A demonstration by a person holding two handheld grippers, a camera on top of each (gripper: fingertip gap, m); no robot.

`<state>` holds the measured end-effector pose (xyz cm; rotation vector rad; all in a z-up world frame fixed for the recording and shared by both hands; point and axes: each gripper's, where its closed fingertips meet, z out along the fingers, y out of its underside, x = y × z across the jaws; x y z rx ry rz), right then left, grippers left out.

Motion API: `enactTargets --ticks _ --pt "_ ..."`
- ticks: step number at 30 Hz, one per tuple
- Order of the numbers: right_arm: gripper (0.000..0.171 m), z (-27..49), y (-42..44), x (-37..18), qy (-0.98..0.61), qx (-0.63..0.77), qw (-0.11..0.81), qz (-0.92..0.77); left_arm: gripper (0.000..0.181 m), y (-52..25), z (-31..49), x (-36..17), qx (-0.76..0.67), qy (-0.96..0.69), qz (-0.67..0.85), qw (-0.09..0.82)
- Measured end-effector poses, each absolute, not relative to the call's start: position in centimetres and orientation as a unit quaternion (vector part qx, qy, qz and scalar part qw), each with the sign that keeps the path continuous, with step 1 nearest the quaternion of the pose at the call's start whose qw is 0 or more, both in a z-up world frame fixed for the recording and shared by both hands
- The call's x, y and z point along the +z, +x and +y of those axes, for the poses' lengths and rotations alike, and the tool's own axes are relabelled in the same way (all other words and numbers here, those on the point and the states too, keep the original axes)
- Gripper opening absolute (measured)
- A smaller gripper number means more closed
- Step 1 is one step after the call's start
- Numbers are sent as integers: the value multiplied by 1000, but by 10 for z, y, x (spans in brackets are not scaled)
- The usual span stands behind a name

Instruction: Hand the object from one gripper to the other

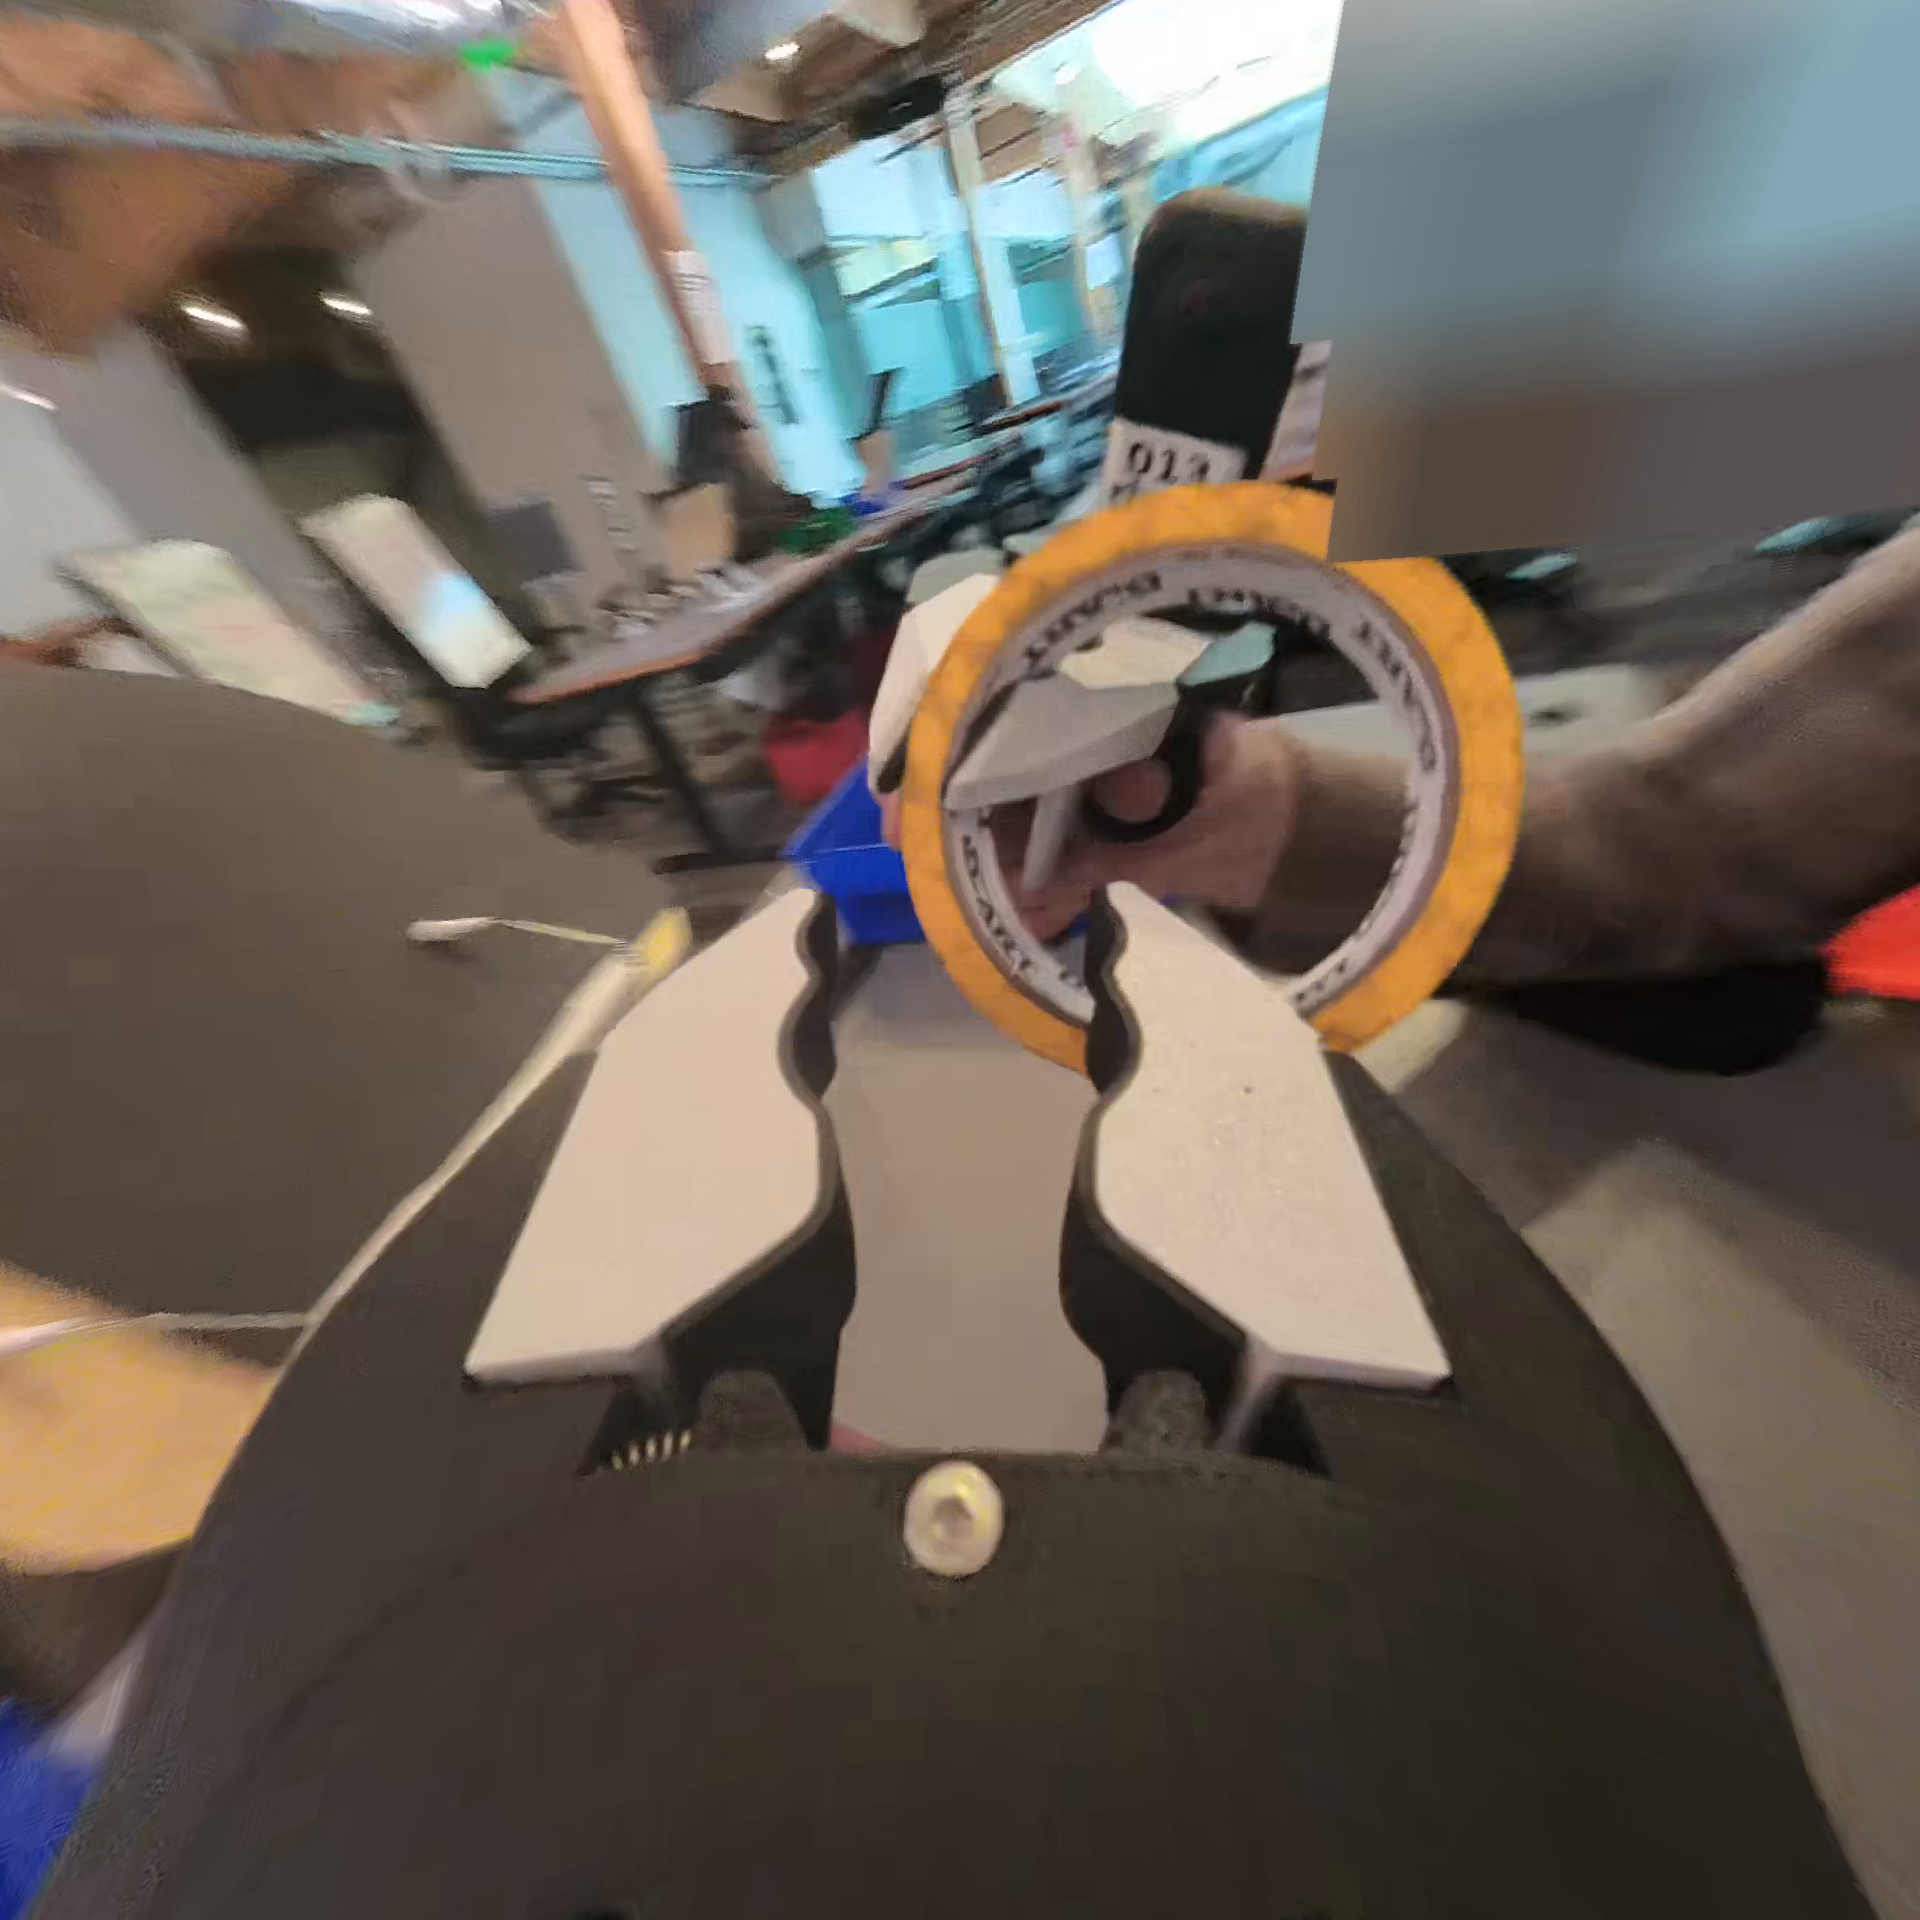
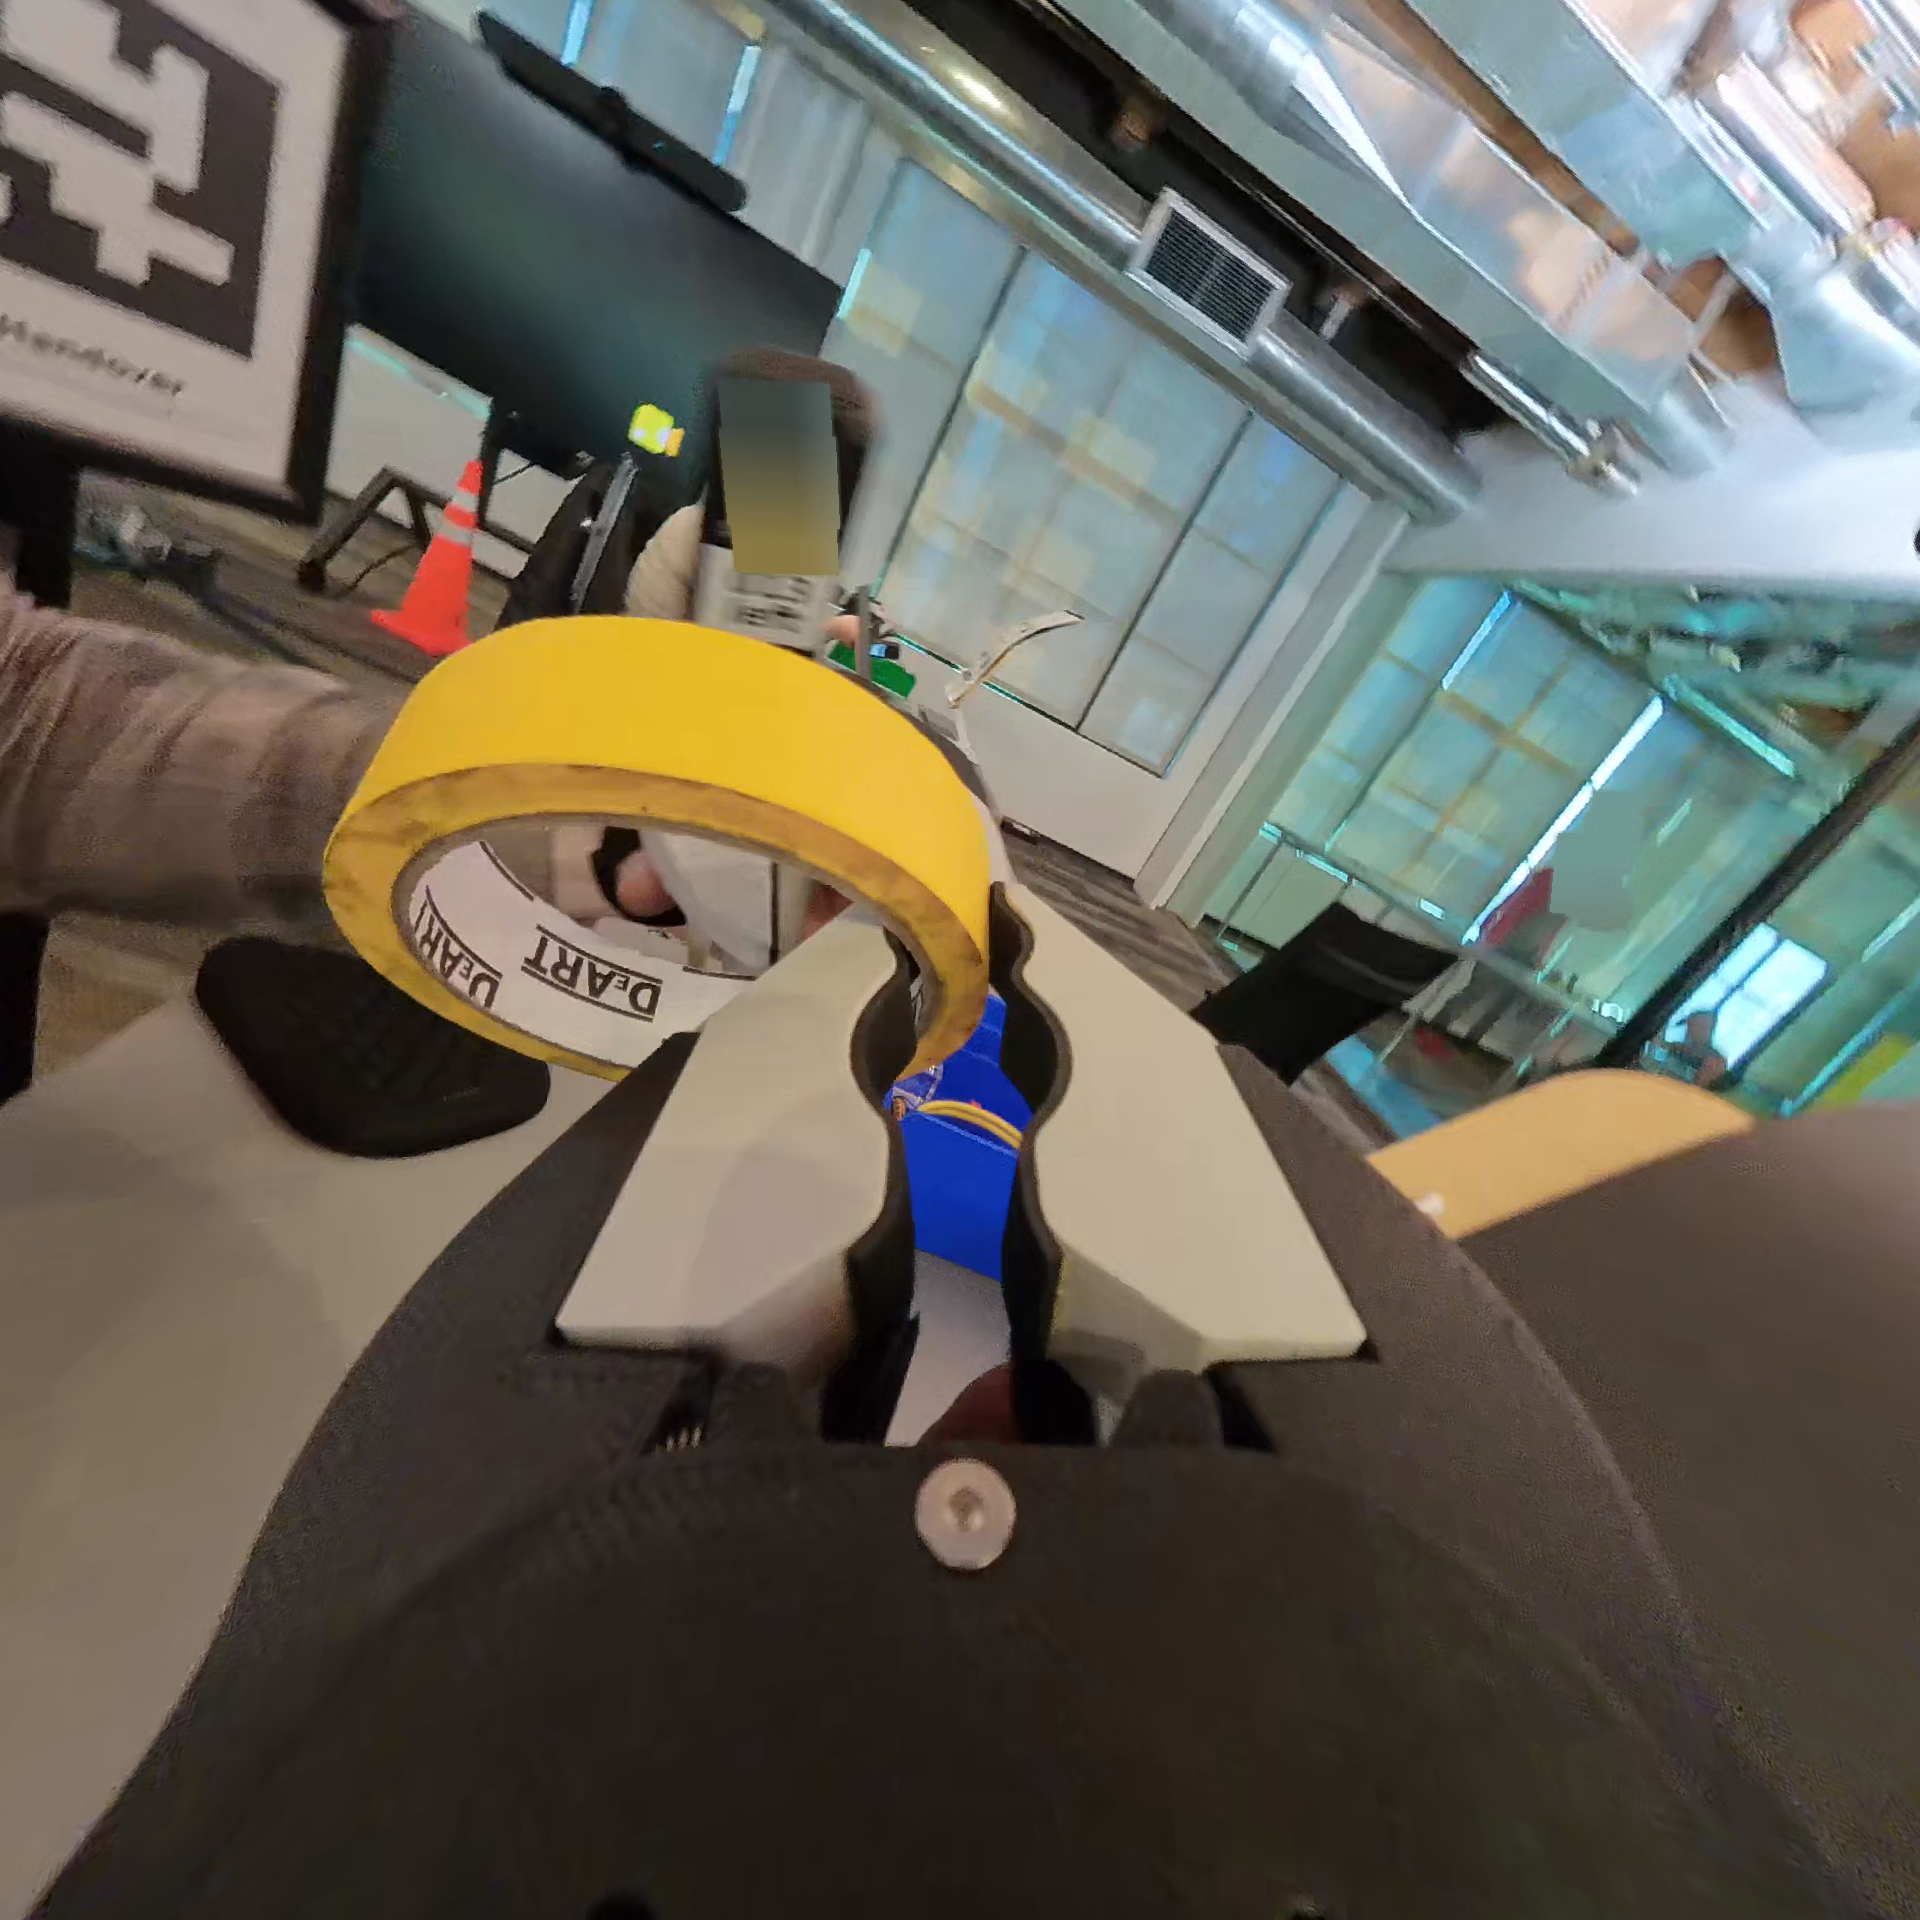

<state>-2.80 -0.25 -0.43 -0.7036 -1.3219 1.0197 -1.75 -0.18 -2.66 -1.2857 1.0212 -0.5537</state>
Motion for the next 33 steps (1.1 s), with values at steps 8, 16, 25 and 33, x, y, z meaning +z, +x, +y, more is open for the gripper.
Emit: enactTargets --ticks 8,16,25,33 --pt "7 23 -43 -34 -422 519 500 -550 63 -20 7 -13 183 -465 503 705" --pt "9 9 -56 -72 -470 597 337 -556 57 14 -11 -17 393 -278 597 642" --pt "11 2 -59 -88 -487 612 278 -557 17 19 -8 -36 460 -217 627 590" --pt "12 3 -60 -88 -484 618 281 -552 12 15 -5 -31 460 -230 604 608"
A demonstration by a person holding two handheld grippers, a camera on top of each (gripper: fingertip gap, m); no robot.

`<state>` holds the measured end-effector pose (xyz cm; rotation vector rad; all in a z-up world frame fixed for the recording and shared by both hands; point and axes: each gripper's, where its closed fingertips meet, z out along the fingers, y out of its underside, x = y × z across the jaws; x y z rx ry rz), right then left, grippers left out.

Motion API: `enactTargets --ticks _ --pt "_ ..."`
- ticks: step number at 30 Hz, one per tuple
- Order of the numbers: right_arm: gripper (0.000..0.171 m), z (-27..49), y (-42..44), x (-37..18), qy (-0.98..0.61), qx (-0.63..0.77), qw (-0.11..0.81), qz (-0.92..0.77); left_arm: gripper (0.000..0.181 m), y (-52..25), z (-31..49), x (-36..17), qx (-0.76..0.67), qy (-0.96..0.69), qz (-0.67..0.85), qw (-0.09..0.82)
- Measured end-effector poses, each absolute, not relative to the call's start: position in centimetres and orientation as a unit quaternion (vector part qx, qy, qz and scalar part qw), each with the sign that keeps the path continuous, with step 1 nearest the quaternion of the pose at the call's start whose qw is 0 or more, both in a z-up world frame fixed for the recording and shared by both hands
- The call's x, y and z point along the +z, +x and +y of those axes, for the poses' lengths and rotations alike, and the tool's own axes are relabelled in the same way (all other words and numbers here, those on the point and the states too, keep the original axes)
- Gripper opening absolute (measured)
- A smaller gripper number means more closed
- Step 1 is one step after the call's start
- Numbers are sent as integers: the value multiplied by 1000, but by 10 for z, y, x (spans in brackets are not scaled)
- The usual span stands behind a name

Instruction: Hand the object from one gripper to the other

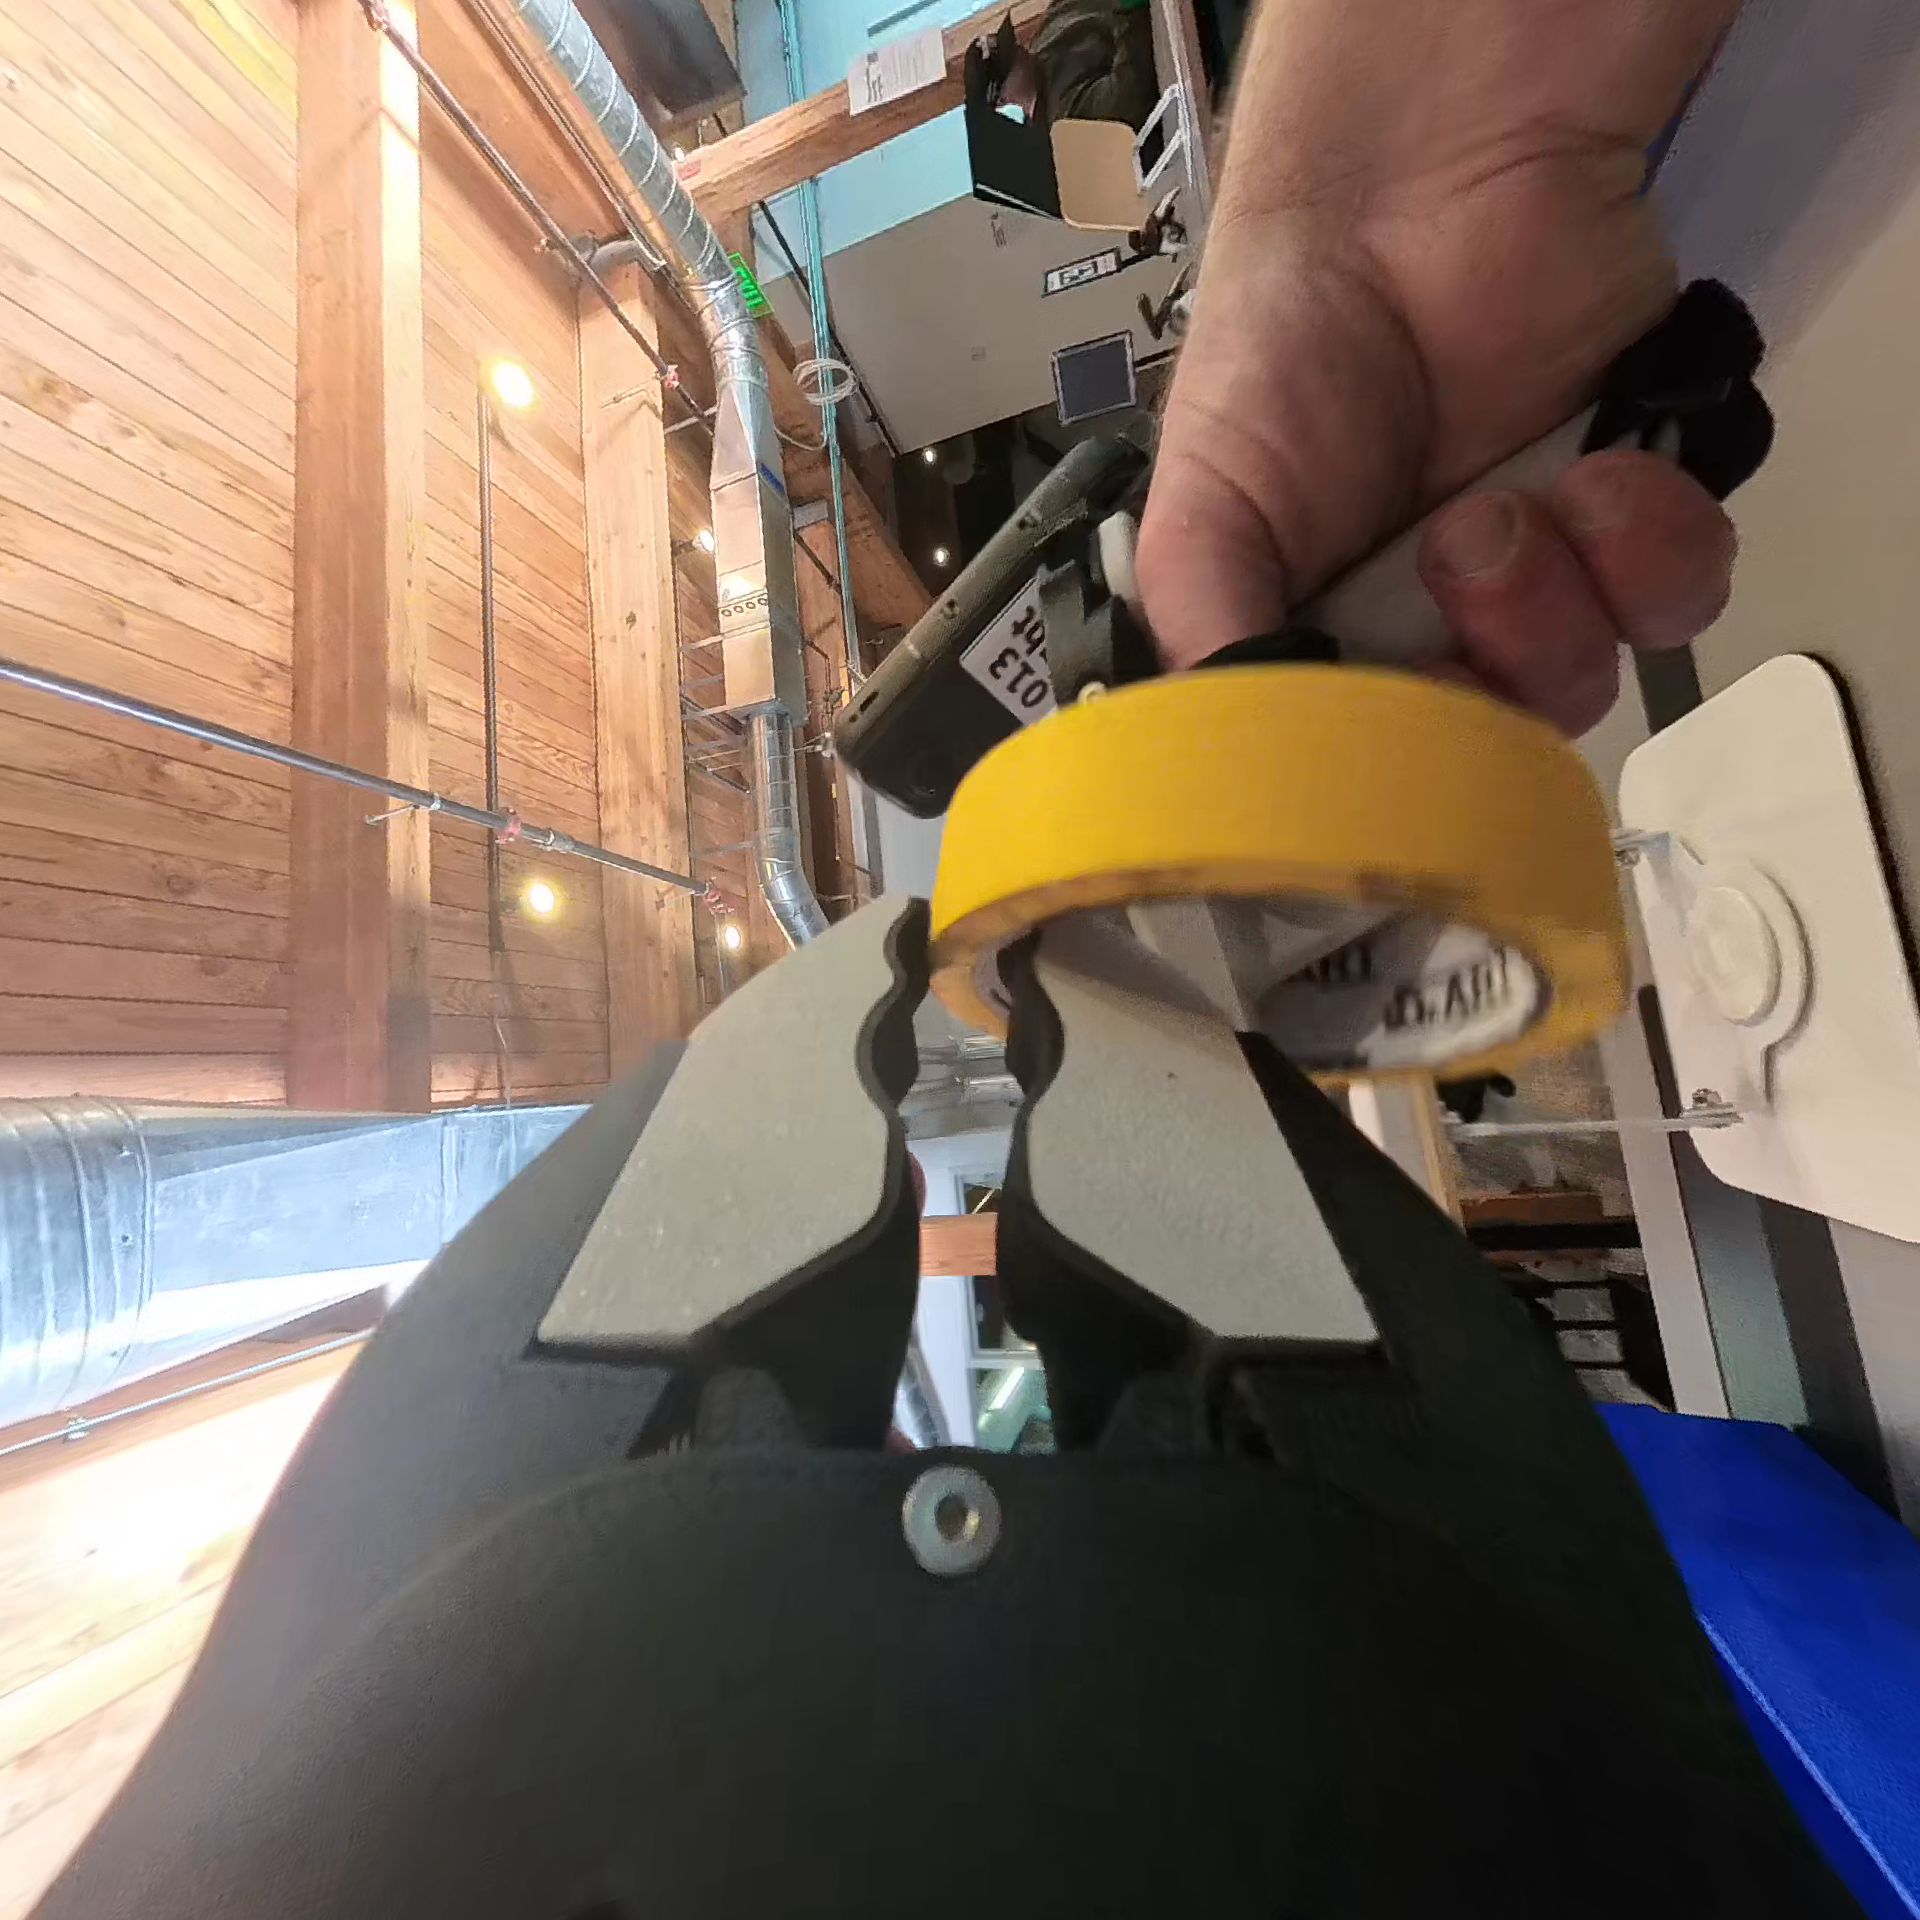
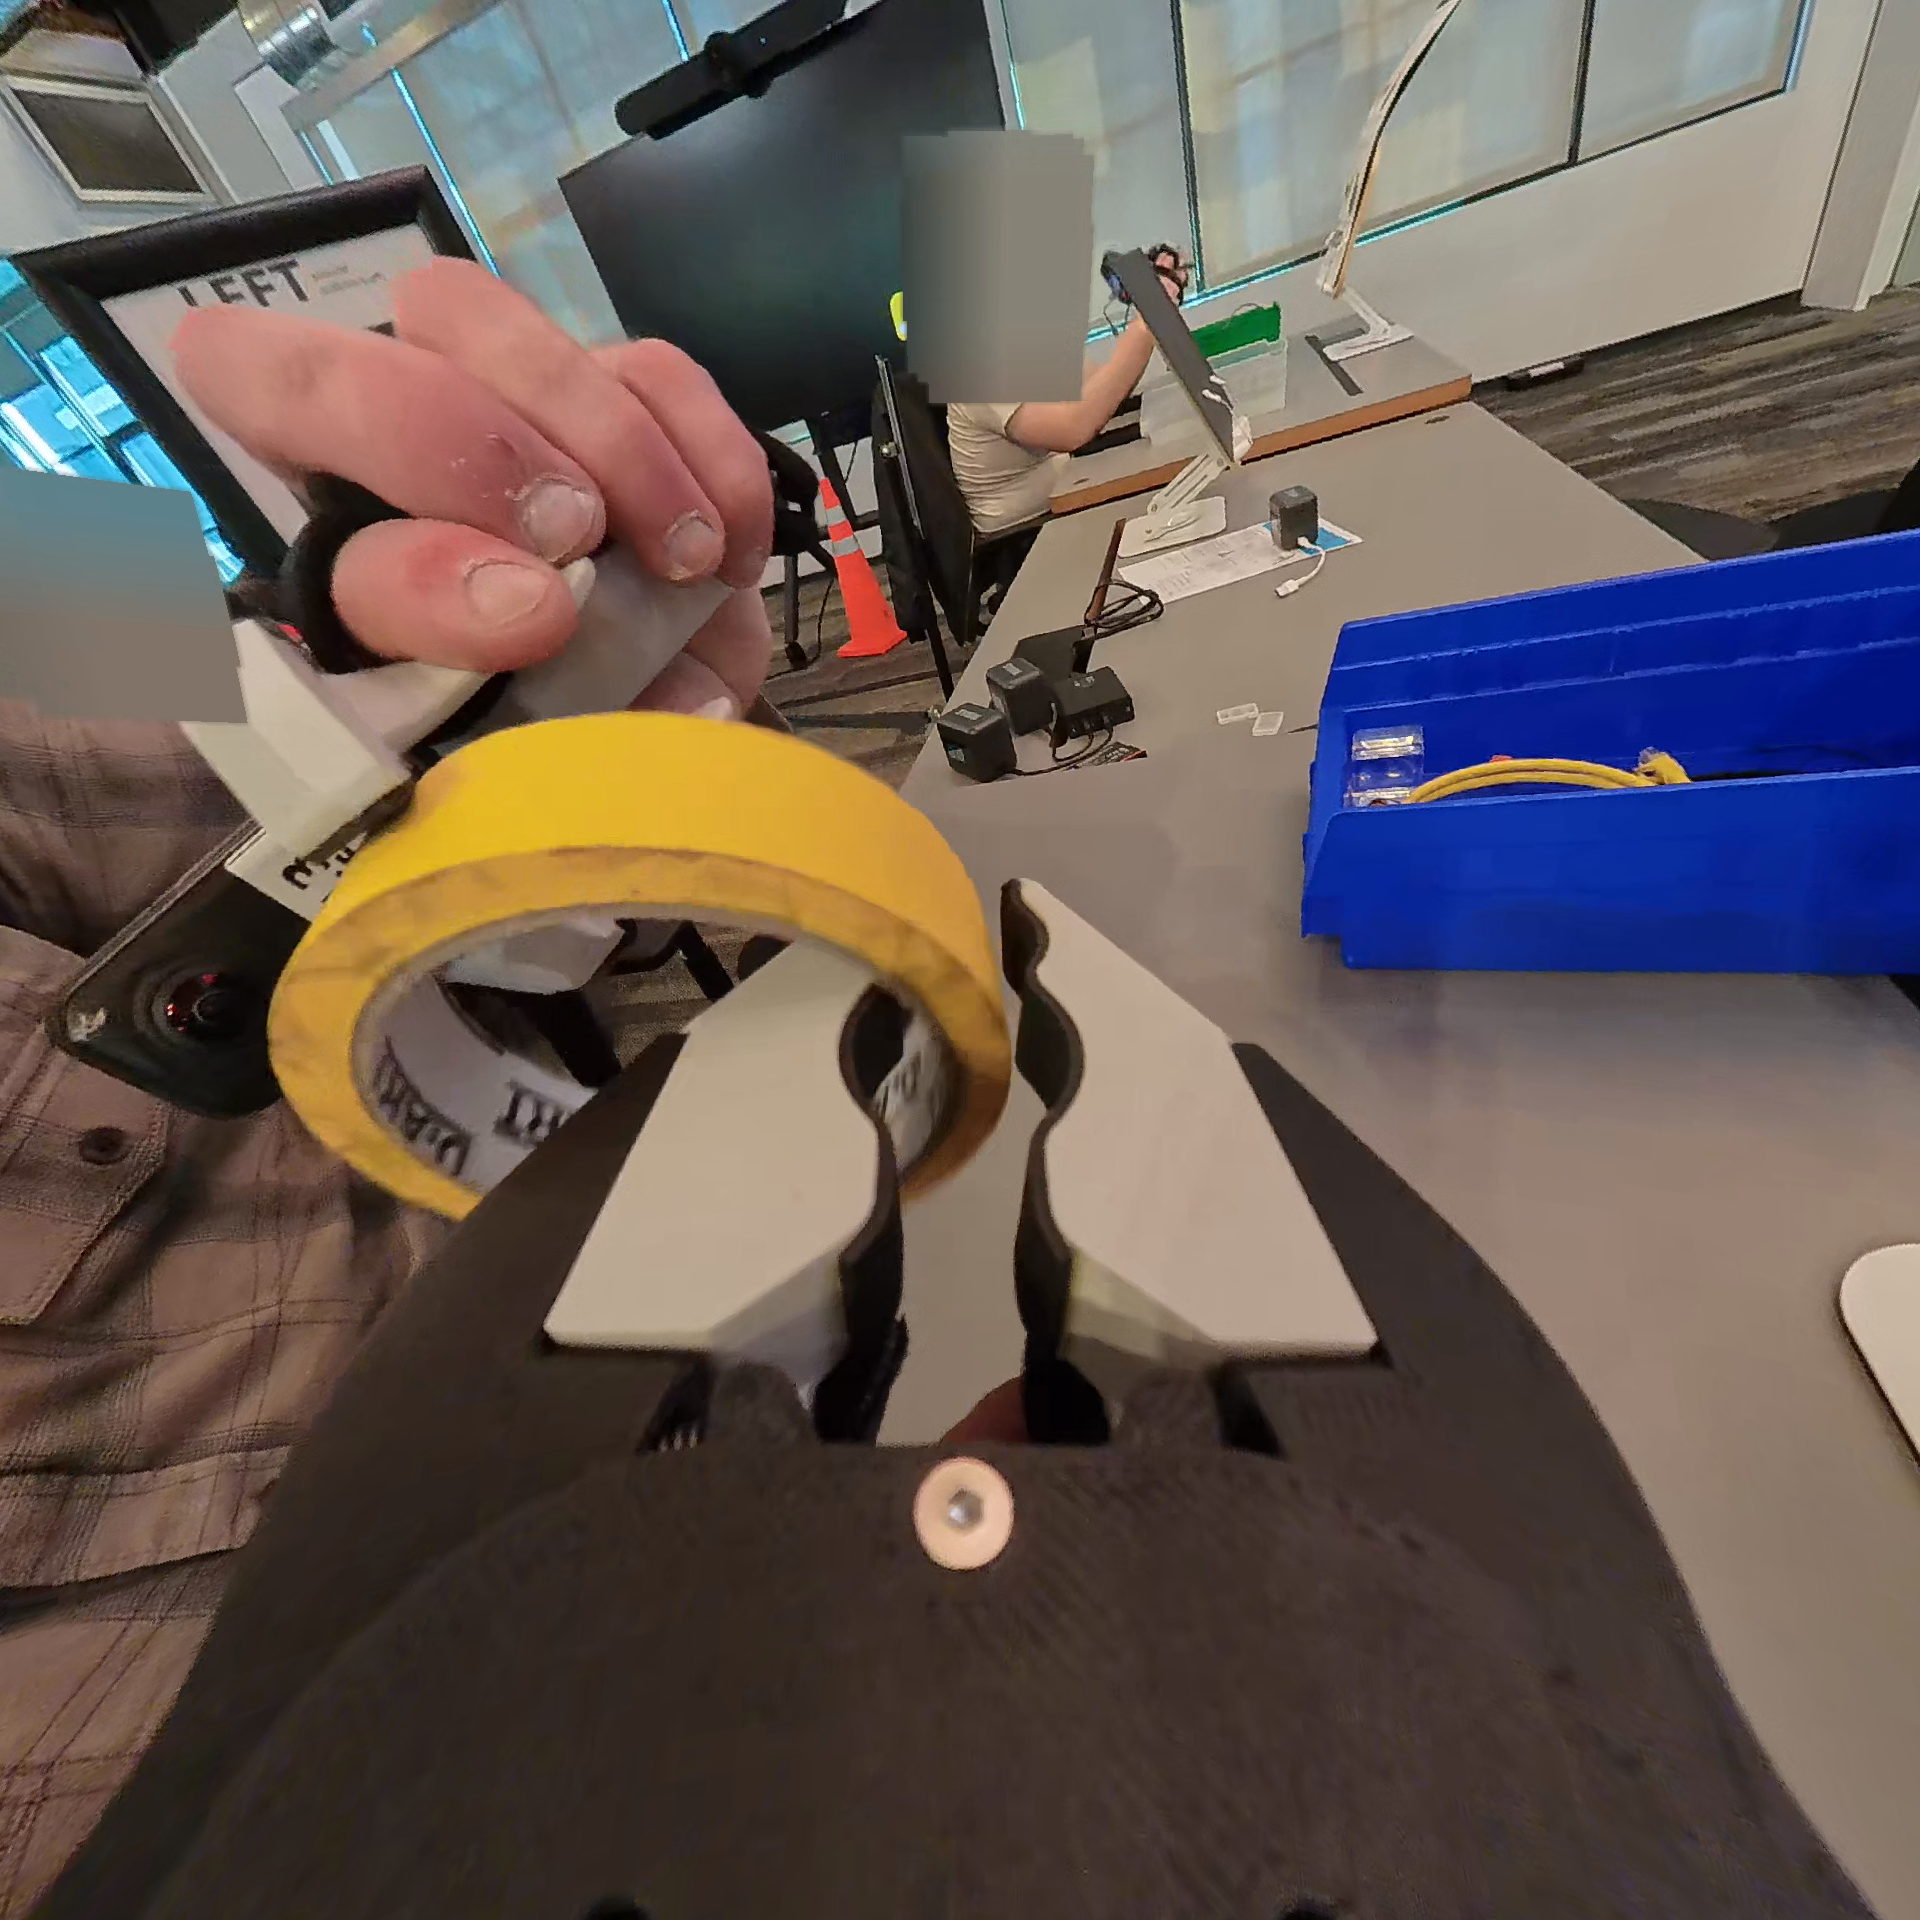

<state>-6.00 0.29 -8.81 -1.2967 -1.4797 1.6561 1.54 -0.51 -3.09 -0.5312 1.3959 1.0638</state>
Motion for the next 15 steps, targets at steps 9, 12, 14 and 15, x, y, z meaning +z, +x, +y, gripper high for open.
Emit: enactTargets --ticks 9,12,14,15 --pt "17 15 -58 -79 -487 617 313 -533 11 7 6 -27 448 -265 582 625" --pt "14 17 -58 -79 -487 611 322 -534 11 7 7 -28 452 -266 581 623" --pt "13 19 -58 -79 -490 603 331 -536 11 4 7 -28 454 -265 579 622" --pt "12 20 -58 -79 -491 597 336 -537 11 3 7 -28 456 -265 578 622"
